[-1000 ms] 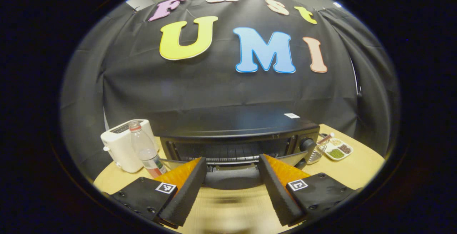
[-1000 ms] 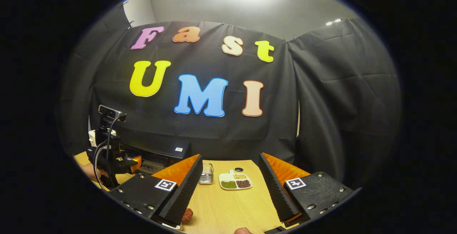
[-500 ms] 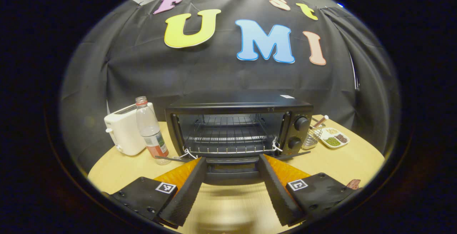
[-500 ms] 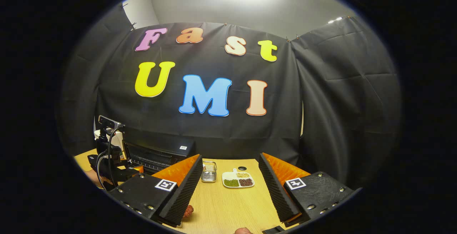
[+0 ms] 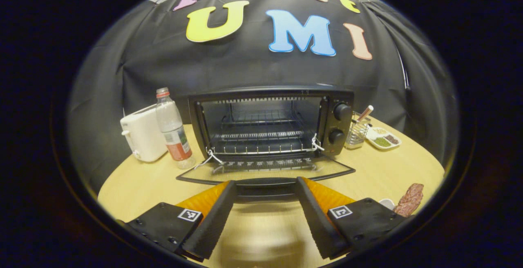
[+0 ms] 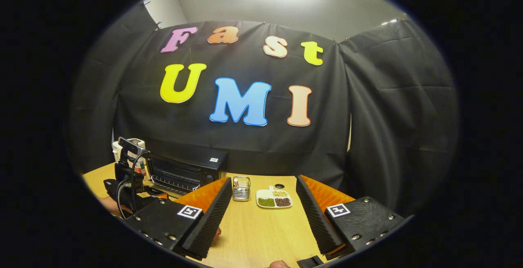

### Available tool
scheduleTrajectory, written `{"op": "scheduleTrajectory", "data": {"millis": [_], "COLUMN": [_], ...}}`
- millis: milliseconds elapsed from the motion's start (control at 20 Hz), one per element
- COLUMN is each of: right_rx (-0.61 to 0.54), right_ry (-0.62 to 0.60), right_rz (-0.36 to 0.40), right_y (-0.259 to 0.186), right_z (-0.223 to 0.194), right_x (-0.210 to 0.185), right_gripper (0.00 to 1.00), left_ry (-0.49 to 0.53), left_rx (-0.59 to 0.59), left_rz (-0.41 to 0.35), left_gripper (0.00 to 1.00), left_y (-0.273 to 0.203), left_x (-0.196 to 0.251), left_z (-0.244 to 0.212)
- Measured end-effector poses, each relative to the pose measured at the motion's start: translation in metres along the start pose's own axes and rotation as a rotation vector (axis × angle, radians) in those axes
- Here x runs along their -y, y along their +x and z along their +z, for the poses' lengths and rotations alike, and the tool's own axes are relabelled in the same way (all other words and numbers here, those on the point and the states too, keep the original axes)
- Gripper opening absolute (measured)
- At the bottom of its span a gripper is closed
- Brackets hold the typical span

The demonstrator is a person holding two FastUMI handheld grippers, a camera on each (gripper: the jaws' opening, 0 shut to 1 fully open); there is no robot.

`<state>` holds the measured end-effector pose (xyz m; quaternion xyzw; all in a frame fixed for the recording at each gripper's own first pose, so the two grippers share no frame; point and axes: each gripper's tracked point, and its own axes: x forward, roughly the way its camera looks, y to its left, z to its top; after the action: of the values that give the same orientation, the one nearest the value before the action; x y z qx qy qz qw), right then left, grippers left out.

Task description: Open the electric oven with the left hand, put the food in, and close the electric oven.

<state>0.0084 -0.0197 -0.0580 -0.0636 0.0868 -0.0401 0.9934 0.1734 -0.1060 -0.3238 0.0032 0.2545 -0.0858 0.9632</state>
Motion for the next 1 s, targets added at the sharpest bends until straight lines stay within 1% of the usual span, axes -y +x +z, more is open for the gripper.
{"op": "scheduleTrajectory", "data": {"millis": [100, 150, 200, 250, 400, 500, 550, 600, 650, 700, 750, 800, 850, 900, 950, 1000], "right_rx": [-0.015, -0.020, -0.022, -0.027, -0.044, -0.055, -0.062, -0.070, -0.080, -0.100, -0.124, -0.150, -0.182, -0.219, -0.250, -0.279], "right_ry": [-0.002, -0.006, -0.011, -0.015, -0.009, 0.013, 0.026, 0.042, 0.066, 0.093, 0.120, 0.148, 0.179, 0.210, 0.240, 0.264], "right_rz": [0.018, 0.028, 0.038, 0.051, 0.094, 0.120, 0.130, 0.139, 0.154, 0.169, 0.183, 0.197, 0.213, 0.227, 0.238, 0.243], "right_y": [0.001, 0.001, 0.001, 0.001, 0.002, 0.006, 0.009, 0.012, 0.014, 0.017, 0.020, 0.023, 0.027, 0.029, 0.032, 0.035], "right_z": [-0.004, -0.006, -0.007, -0.009, -0.018, -0.022, -0.028, -0.031, -0.037, -0.043, -0.053, -0.061, -0.070, -0.079, -0.087, -0.094], "right_x": [-0.005, -0.007, -0.010, -0.013, -0.024, -0.029, -0.031, -0.032, -0.036, -0.039, -0.042, -0.045, -0.050, -0.054, -0.057, -0.059], "right_gripper": [0.96, 0.96, 0.95, 0.96, 0.95, 0.95, 0.95, 0.95, 0.95, 0.95, 0.95, 0.95, 0.95, 0.95, 0.96, 0.96], "left_ry": [-0.003, 0.000, 0.001, -0.001, -0.001, -0.007, -0.013, -0.021, -0.030, -0.038, -0.041, -0.044, -0.047, -0.053, -0.060, -0.070], "left_rx": [-0.033, -0.043, -0.050, -0.054, -0.038, 0.004, 0.031, 0.057, 0.087, 0.118, 0.148, 0.179, 0.207, 0.231, 0.256, 0.277], "left_rz": [0.004, 0.011, 0.016, 0.018, 0.041, 0.056, 0.062, 0.067, 0.071, 0.078, 0.086, 0.099, 0.111, 0.126, 0.140, 0.154], "left_gripper": [1.00, 0.98, 1.00, 1.00, 0.99, 0.98, 1.00, 1.00, 0.98, 1.00, 1.00, 0.98, 0.98, 1.00, 0.98, 1.00], "left_y": [0.000, -0.002, -0.003, -0.007, -0.021, -0.037, -0.047, -0.057, -0.069, -0.081, -0.092, -0.104, -0.116, -0.126, -0.137, -0.148], "left_x": [0.001, -0.001, -0.002, -0.002, -0.008, -0.015, -0.018, -0.021, -0.025, -0.029, -0.034, -0.042, -0.048, -0.055, -0.062, -0.069], "left_z": [-0.015, -0.021, -0.023, -0.026, -0.020, -0.001, 0.010, 0.023, 0.037, 0.052, 0.066, 0.080, 0.091, 0.103, 0.113, 0.124]}}
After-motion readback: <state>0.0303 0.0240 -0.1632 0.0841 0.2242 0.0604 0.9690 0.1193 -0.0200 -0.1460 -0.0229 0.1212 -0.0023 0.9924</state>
